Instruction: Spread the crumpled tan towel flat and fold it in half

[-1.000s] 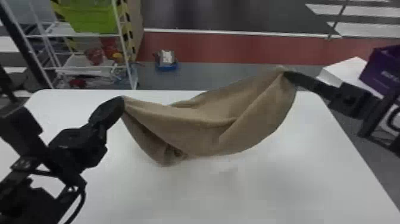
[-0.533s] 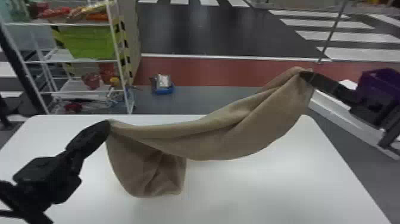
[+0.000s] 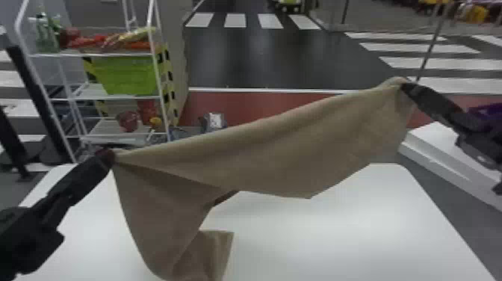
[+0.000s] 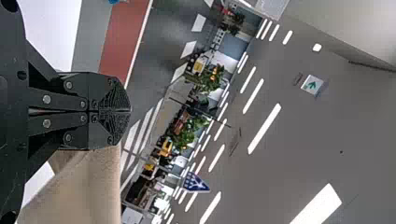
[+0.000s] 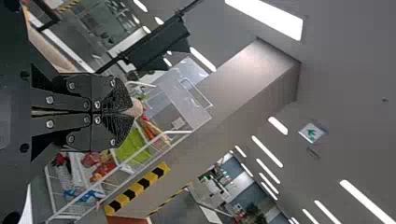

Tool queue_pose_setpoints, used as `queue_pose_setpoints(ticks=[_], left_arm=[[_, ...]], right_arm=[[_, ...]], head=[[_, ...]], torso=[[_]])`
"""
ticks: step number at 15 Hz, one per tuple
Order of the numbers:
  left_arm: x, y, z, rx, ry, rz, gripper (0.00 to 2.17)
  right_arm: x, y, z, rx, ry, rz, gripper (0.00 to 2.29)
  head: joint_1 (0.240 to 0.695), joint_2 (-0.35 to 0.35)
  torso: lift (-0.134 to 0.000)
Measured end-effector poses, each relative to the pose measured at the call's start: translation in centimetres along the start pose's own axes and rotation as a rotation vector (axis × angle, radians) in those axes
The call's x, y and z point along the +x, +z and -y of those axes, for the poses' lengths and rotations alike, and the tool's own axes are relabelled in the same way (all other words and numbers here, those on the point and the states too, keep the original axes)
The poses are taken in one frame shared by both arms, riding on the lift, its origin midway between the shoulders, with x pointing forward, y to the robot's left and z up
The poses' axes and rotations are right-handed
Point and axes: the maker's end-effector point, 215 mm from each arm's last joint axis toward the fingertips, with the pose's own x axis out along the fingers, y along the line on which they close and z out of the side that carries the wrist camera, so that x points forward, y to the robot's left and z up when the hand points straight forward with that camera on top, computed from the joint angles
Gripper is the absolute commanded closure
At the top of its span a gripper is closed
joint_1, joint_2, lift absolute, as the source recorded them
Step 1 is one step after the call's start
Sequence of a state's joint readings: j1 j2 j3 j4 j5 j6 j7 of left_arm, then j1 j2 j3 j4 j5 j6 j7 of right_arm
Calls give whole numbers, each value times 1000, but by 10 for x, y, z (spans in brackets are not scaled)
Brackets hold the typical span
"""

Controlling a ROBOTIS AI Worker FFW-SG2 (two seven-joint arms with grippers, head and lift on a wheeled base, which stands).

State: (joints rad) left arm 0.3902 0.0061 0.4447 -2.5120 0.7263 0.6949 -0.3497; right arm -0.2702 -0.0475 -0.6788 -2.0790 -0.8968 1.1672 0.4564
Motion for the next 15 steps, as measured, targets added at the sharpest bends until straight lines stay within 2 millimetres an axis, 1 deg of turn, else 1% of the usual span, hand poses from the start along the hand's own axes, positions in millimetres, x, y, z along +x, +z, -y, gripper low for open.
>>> queue_pose_setpoints(ticks=[2,3,5,6,7,9,10,12,13,15], left_arm=[[-1,8,-3,-9,3,23,1713],[-3,17,-3,-23,-5,43,1713],[-10,32,-3,-55,-20,75,1713],[-13,38,-2,-67,-29,84,1713],[-16,41,0,-77,-40,86,1713],[-18,44,4,-88,-52,89,1713],[-19,45,6,-90,-60,91,1713],[-21,44,4,-85,-58,85,1713],[-22,42,1,-77,-49,81,1713],[-22,33,-8,-68,-33,62,1710]], right_arm=[[-15,27,21,12,-33,92,1777],[-26,42,28,19,-42,135,1777],[-46,64,30,34,-35,198,1777],[-54,70,29,40,-31,213,1777],[-58,72,27,46,-21,218,1777],[-61,72,19,52,-2,218,1777],[-61,70,19,53,-5,218,1777],[-63,66,33,44,-52,217,1777],[-64,60,44,44,-80,213,1777],[-63,47,67,41,-134,208,1777]], head=[[480,-92],[472,-107],[458,-128],[454,-134],[452,-138],[448,-139],[448,-138],[454,-142],[469,-145],[491,-144]], torso=[[-124],[-124],[-124],[-124],[-124],[-124],[-124],[-124],[-124],[-124]])
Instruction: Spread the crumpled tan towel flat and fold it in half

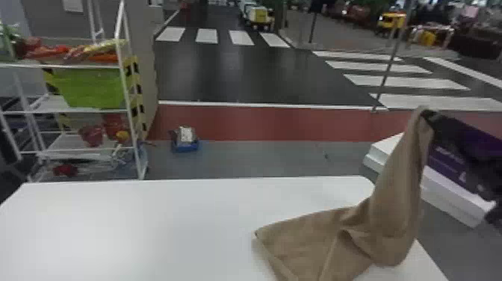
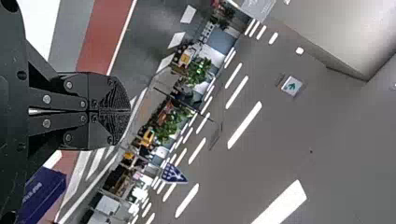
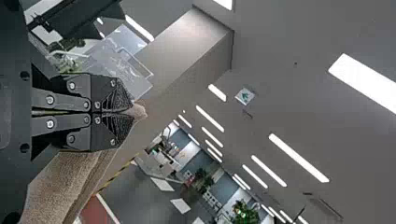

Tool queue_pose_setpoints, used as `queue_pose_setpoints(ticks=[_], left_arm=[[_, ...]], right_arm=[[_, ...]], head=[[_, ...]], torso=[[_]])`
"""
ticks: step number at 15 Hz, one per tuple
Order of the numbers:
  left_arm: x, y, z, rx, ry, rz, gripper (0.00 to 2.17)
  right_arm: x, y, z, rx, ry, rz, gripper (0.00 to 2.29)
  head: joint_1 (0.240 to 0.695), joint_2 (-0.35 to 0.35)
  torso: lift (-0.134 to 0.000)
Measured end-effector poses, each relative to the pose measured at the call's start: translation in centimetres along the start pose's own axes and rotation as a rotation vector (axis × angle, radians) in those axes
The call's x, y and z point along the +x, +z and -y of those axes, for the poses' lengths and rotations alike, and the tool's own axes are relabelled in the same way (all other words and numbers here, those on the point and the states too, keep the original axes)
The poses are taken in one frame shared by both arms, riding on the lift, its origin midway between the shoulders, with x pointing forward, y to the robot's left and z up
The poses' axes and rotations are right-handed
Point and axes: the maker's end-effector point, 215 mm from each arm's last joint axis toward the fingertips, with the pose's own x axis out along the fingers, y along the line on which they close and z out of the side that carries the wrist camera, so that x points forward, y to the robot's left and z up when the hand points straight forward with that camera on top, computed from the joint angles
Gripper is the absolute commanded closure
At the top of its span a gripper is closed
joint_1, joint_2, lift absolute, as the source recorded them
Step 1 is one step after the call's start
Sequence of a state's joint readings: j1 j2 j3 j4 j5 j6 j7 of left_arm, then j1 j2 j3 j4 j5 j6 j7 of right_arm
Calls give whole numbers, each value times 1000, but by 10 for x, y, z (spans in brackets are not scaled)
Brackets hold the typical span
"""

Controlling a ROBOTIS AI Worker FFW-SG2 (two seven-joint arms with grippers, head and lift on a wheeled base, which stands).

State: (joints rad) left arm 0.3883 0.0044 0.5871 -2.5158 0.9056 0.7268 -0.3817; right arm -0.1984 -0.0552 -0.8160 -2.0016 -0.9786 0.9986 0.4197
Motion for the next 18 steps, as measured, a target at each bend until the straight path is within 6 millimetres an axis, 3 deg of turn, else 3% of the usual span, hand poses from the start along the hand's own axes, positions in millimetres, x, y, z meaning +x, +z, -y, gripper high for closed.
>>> queue_pose_setpoints(ticks=[2,4,7,9,12,15,16,17,18], left_arm=[[1,-21,-7,-6,12,-43,1710],[5,-56,-10,-14,19,-117,1710],[13,-113,-7,-6,19,-229,1710],[16,-138,1,4,11,-275,1710],[19,-159,11,38,4,-312,1710],[20,-162,11,48,8,-313,1706],[21,-161,10,54,11,-309,1706],[21,-160,8,62,16,-306,1706],[20,-159,7,67,20,-305,1696]], right_arm=[[-1,-10,13,-8,-27,-4,1777],[-3,-27,19,-15,-41,-39,1777],[-16,-72,32,-21,-63,-137,1777],[-30,-96,47,-28,-99,-188,1777],[-48,-128,81,-132,-201,-277,1774],[-63,-174,107,-196,-273,-392,1733],[-66,-188,109,-200,-278,-423,1480],[-67,-199,112,-210,-289,-448,967],[-70,-207,119,-240,-321,-477,228]], head=[[523,-149],[554,-156],[631,-171],[664,-186],[695,-212],[695,-206],[695,-199],[695,-189],[695,-182]], torso=[[-124],[-124],[-124],[-124],[-124],[-124],[-124],[-124],[-124]])
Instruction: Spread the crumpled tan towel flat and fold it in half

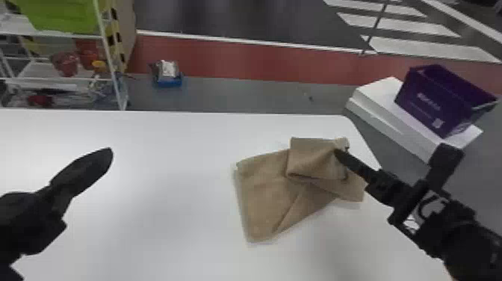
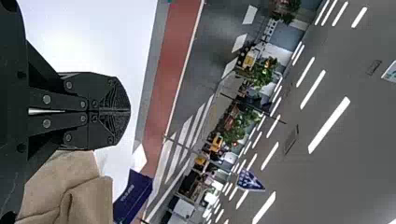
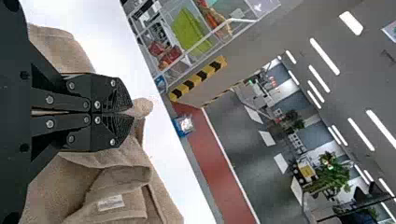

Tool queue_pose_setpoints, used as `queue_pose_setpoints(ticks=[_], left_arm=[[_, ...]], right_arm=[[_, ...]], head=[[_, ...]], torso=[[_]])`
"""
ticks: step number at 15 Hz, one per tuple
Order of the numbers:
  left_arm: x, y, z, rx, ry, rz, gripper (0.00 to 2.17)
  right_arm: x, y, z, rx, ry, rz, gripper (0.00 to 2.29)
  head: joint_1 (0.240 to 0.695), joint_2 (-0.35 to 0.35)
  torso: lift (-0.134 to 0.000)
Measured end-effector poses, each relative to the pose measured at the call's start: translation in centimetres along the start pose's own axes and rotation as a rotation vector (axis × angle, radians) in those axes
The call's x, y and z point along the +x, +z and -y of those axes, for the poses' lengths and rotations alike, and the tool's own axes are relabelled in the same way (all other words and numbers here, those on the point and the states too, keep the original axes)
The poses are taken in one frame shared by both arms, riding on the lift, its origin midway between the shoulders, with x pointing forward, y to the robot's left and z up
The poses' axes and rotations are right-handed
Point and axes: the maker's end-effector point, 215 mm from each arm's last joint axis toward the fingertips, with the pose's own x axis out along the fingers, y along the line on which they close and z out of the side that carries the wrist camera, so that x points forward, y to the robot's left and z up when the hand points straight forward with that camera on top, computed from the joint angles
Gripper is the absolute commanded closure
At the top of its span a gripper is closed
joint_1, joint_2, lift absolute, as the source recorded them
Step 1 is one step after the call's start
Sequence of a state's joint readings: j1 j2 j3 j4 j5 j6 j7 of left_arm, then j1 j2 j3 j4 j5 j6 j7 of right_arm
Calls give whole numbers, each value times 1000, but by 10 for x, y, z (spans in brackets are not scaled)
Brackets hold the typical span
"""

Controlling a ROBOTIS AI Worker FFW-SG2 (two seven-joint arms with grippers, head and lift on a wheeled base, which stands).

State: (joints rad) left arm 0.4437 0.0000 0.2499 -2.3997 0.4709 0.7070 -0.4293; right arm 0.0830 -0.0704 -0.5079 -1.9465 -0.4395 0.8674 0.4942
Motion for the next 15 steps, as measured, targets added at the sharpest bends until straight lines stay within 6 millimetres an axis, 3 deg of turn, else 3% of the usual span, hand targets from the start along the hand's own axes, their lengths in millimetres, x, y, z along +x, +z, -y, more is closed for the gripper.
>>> queue_pose_setpoints(ticks=[1,4,11,13,15], left_arm=[[-1,0,-1,2,3,-1,1585],[-4,-1,-4,4,12,-3,1457],[-7,-1,-10,4,18,1,1460],[-7,-5,-10,1,19,-5,1460],[-8,-7,-12,-2,16,-6,1460]], right_arm=[[3,-9,9,-37,-50,-29,-2],[4,-21,39,-120,-170,-80,39],[-30,62,103,-117,-222,183,130],[-26,65,117,-155,-246,187,579],[-15,58,117,-200,-243,175,1781]], head=[[695,-181],[695,-196],[695,-301],[695,-315],[695,-306]], torso=[[-124],[-124],[-124],[-124],[-124]])
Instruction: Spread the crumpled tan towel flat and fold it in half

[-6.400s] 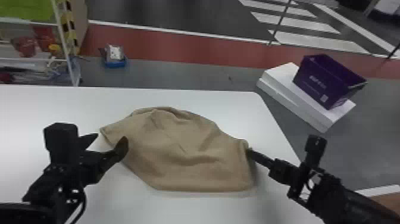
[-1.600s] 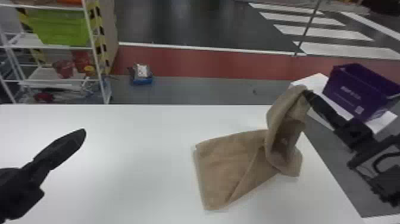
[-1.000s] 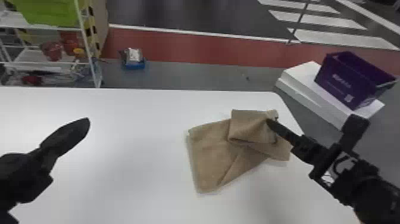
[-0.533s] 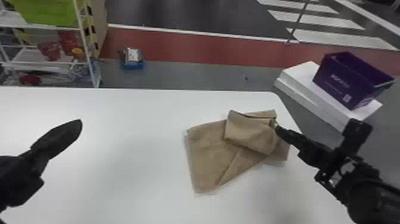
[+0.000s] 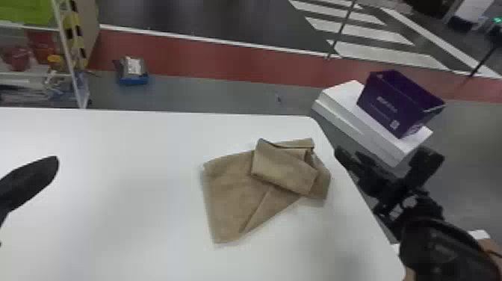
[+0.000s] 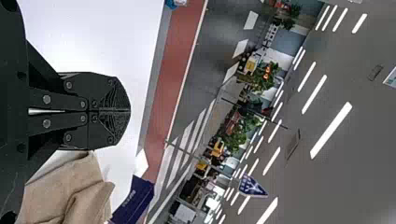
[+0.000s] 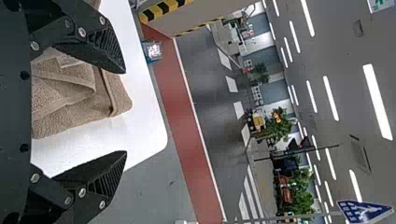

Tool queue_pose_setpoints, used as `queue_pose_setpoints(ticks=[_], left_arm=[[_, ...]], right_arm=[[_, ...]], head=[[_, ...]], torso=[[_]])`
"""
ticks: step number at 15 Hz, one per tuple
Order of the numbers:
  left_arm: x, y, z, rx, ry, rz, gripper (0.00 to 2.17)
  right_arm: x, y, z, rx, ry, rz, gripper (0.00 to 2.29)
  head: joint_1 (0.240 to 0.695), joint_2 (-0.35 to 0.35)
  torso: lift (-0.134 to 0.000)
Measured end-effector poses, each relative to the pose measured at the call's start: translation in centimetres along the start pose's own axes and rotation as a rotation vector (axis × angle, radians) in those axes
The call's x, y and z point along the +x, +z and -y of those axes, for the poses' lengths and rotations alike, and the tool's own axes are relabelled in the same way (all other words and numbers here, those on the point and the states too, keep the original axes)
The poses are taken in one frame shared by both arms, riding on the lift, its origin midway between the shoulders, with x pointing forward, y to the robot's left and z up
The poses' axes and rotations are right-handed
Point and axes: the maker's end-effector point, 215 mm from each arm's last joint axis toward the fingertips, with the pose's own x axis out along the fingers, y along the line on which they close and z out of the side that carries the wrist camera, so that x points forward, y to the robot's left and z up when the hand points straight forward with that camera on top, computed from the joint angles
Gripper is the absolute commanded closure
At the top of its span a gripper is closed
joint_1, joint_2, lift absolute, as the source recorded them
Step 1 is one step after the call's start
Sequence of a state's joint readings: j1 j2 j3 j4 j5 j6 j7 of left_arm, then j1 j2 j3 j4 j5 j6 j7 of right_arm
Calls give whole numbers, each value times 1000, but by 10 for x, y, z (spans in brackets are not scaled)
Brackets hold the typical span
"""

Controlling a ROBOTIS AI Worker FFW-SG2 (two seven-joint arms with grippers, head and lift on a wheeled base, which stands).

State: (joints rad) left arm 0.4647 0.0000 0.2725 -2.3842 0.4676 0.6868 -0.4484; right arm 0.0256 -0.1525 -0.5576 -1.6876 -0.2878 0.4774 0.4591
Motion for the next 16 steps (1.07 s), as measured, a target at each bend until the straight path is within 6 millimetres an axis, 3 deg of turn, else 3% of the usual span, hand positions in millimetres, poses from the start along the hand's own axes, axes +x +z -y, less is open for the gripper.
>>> queue_pose_setpoints(ticks=[1,3,7,11,13,16], left_arm=[[0,0,-1,0,-1,0,1460],[-2,-1,-2,0,-3,-1,1460],[-5,-2,-4,1,-1,1,1460],[-5,2,-5,8,0,15,1460],[-5,4,-5,11,0,20,1460],[-5,6,-6,14,3,28,1460]], right_arm=[[3,-4,-4,-6,10,-9,2024],[9,-20,-16,-9,44,-74,2044],[18,-70,-26,-56,39,-302,2044],[7,-120,-43,-29,49,-484,2044],[-4,-133,-66,20,105,-536,2044],[-20,-148,-116,87,204,-597,2044]], head=[[695,-301],[695,-286],[695,-257],[695,-227],[695,-207],[695,-142]], torso=[[-124],[-124],[-124],[-124],[-124],[-124]])
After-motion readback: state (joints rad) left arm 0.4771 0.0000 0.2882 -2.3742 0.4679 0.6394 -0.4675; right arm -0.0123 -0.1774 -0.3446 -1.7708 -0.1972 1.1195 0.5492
